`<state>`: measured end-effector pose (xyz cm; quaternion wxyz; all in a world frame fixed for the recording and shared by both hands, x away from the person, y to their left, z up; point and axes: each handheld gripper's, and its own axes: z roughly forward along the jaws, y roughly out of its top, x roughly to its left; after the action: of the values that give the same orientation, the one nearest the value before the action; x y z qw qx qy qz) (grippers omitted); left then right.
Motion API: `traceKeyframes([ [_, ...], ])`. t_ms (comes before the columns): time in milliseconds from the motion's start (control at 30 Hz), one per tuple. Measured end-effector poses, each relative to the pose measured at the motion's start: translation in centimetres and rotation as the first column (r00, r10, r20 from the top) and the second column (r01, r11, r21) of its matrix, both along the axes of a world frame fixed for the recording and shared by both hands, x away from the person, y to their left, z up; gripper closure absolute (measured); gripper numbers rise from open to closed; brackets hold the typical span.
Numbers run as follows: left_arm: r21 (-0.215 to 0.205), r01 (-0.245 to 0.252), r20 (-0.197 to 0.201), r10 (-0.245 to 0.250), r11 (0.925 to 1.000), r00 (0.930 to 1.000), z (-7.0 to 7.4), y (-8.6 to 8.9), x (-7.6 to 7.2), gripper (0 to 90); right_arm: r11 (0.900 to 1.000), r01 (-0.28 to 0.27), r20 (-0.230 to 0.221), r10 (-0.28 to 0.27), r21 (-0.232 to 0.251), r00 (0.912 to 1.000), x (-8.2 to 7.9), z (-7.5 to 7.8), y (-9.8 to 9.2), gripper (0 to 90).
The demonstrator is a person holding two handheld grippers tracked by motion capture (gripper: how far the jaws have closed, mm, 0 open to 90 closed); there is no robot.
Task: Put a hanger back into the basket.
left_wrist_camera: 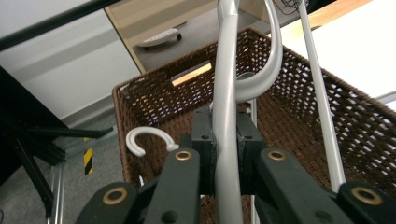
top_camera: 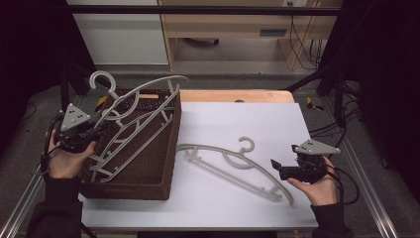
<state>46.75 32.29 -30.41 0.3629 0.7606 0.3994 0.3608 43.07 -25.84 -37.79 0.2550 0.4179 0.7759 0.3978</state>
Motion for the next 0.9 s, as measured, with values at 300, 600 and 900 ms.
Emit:
traceKeyframes([
  [300,-0.012,-0.042,-0.03,0.041,0.9991,0.9987,-1.1,1.9,0.5,81.8,1.0,-0.001,0.001,0.001,-0.007,1.0,0.0,0.0,0.0,14.0],
  [600,0.006,-0.046,-0.051,0.047,0.9989,0.9976,-2.1,2.6,1.1,81.8,1.0,-0.002,-0.003,0.002,-0.011,1.0,0.1,-0.1,0.1,14.0],
  [900,0.036,-0.027,-0.061,0.029,0.999,0.9977,-2.0,2.4,2.0,81.8,1.0,0.002,-0.007,-0.002,-0.009,1.0,0.1,-0.1,0.2,14.1],
])
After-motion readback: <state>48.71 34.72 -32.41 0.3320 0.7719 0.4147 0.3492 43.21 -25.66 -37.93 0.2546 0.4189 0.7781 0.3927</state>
